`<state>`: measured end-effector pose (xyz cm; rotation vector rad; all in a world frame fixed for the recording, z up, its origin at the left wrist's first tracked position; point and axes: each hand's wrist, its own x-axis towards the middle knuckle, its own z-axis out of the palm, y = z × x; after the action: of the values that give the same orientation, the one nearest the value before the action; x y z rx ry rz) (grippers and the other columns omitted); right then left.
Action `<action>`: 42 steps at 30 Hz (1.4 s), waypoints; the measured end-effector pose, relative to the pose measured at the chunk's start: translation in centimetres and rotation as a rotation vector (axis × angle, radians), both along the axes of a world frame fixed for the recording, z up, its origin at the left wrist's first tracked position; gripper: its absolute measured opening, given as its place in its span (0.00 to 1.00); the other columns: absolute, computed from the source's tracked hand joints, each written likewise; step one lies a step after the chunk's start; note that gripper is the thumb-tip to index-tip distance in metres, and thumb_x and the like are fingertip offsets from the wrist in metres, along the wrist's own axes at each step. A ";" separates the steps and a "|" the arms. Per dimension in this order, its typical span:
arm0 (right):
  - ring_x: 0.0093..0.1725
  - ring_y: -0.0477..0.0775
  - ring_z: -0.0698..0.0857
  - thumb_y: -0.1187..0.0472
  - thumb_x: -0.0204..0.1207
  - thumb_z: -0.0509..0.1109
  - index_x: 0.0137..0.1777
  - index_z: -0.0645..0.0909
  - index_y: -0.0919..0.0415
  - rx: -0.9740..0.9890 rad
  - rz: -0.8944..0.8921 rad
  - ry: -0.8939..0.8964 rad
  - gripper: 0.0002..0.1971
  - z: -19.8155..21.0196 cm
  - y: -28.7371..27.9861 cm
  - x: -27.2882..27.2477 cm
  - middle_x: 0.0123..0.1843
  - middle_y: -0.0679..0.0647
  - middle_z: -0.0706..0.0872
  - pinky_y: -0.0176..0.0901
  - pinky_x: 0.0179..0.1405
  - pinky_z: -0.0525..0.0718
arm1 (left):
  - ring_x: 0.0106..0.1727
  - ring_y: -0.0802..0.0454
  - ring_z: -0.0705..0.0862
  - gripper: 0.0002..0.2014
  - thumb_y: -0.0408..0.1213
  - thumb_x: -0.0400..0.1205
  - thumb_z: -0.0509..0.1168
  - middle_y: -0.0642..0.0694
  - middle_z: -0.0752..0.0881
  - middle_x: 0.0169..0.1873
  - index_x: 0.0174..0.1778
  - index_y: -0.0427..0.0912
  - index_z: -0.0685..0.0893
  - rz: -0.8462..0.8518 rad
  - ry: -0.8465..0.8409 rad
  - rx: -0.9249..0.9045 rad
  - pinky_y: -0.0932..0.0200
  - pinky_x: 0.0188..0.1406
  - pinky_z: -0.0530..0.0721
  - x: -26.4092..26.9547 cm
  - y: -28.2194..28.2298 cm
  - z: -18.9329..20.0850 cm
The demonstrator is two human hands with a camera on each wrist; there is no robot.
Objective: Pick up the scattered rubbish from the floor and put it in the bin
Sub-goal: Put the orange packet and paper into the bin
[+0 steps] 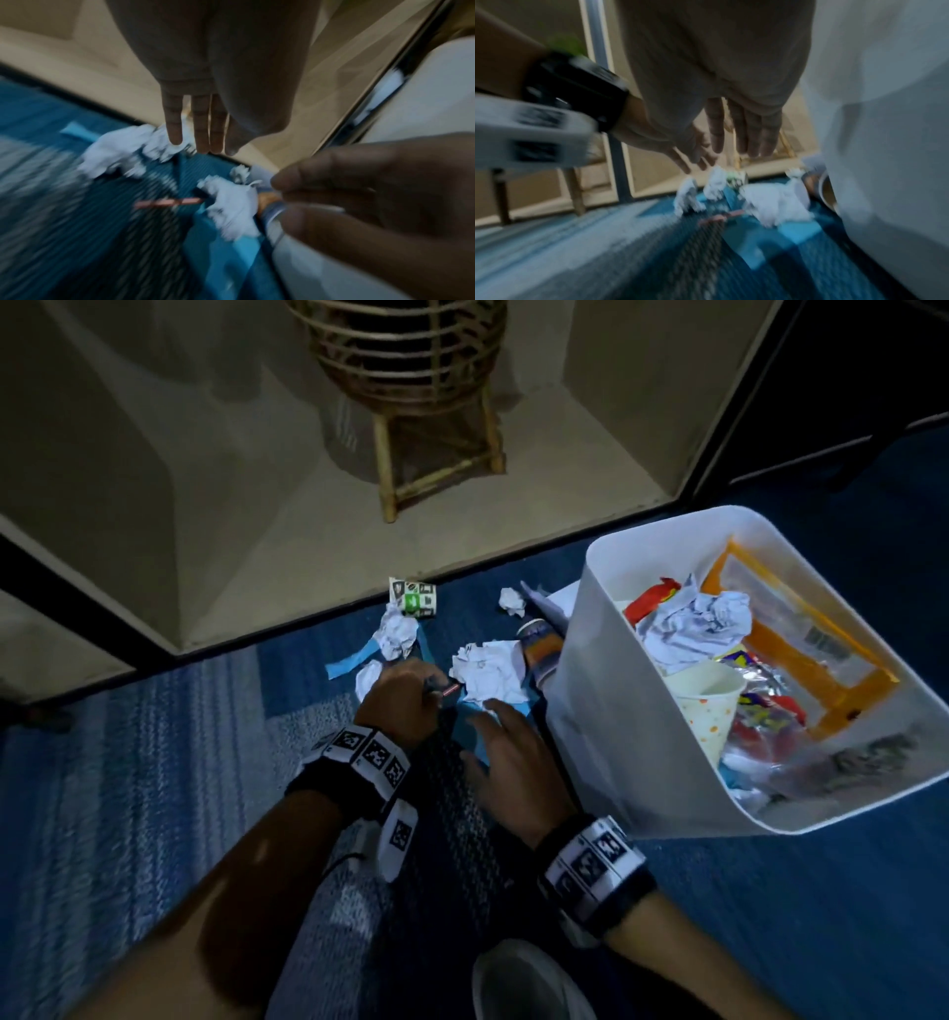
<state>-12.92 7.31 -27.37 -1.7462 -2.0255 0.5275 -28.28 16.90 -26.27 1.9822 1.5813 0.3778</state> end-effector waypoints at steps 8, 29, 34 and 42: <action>0.83 0.72 0.64 0.66 0.78 0.68 0.85 0.64 0.53 -0.097 -0.096 -0.159 0.35 -5.0 6.6 -0.3 0.84 0.71 0.62 0.60 0.79 0.71 | 0.52 0.39 0.87 0.16 0.49 0.79 0.69 0.36 0.87 0.49 0.51 0.40 0.89 0.153 0.220 -0.122 0.48 0.49 0.84 0.1 1.2 -6.2; 0.67 0.71 0.77 0.72 0.73 0.67 0.69 0.74 0.66 -0.173 -0.168 -0.148 0.23 -5.2 6.8 -1.0 0.66 0.69 0.77 0.61 0.63 0.81 | 0.63 0.37 0.83 0.24 0.48 0.82 0.65 0.35 0.82 0.65 0.71 0.39 0.76 0.124 0.392 -0.210 0.45 0.60 0.82 -0.6 0.2 -9.0; 0.64 0.70 0.79 0.66 0.76 0.71 0.70 0.76 0.65 -0.045 -0.292 0.005 0.22 -2.7 5.3 -0.8 0.63 0.67 0.80 0.57 0.62 0.82 | 0.58 0.36 0.85 0.14 0.40 0.80 0.68 0.34 0.86 0.56 0.58 0.36 0.84 0.116 0.291 -0.161 0.47 0.55 0.83 -2.0 -0.6 -5.3; 0.63 0.65 0.83 0.60 0.75 0.78 0.73 0.78 0.62 0.256 -0.327 0.267 0.26 5.1 1.6 -0.6 0.63 0.62 0.82 0.53 0.63 0.82 | 0.38 0.40 0.80 0.05 0.33 0.77 0.63 0.43 0.82 0.35 0.36 0.43 0.78 0.197 0.044 0.262 0.56 0.35 0.71 -3.1 -1.5 5.3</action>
<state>-13.51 8.92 -22.29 -1.7004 -1.5144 0.3558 -31.42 15.41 -20.94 2.0404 1.8408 0.6528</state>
